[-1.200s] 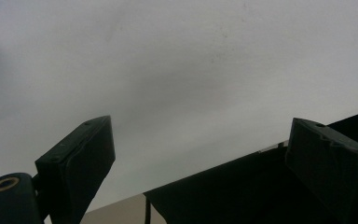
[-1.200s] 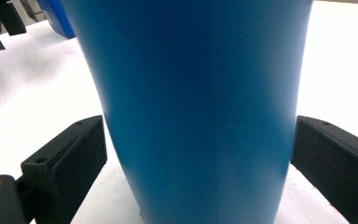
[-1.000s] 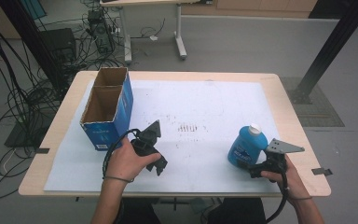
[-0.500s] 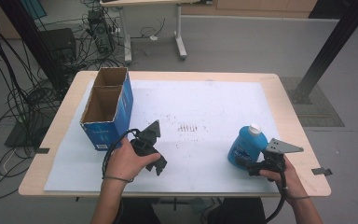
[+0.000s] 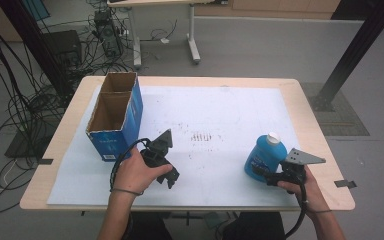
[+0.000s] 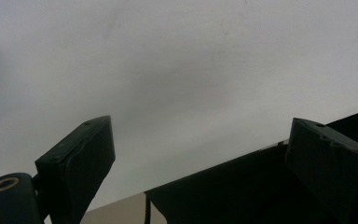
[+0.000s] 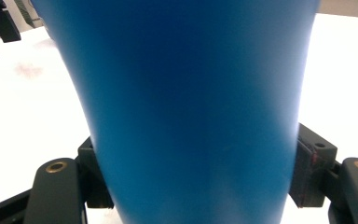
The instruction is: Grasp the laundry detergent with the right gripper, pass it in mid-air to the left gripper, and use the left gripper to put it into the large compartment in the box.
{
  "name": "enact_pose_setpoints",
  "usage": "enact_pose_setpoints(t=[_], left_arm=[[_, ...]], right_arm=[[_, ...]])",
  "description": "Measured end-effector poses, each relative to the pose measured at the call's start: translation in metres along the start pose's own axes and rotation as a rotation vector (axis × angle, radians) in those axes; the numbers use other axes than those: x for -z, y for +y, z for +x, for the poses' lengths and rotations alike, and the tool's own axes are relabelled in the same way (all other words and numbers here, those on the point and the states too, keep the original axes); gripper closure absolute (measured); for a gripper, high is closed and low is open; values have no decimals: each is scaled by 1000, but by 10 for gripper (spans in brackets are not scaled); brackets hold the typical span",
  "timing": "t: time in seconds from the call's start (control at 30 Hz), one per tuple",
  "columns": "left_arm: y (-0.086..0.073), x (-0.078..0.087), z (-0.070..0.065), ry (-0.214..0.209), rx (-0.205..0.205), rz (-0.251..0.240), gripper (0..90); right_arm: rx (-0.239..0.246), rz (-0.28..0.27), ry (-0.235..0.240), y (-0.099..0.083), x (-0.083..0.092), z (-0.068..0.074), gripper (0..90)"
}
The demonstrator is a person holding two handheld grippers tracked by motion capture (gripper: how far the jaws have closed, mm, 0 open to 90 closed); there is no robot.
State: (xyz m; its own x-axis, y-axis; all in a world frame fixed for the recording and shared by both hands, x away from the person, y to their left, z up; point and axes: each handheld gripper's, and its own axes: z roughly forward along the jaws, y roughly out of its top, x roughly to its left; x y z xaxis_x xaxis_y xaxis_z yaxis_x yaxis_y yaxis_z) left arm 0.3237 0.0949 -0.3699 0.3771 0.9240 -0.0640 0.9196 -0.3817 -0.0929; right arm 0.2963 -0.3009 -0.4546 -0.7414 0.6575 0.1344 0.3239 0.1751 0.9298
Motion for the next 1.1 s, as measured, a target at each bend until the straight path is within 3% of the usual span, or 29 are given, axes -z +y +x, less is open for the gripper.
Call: enact_pose_setpoints(t=[0.33,1.1], left_arm=[[-1,0,0,1,-1,3,84],[0,0,-2,1,-3,6,84]], right_arm=[[8,2,29,0,0,1,373],[19,-4,28,-1,1,1,382]])
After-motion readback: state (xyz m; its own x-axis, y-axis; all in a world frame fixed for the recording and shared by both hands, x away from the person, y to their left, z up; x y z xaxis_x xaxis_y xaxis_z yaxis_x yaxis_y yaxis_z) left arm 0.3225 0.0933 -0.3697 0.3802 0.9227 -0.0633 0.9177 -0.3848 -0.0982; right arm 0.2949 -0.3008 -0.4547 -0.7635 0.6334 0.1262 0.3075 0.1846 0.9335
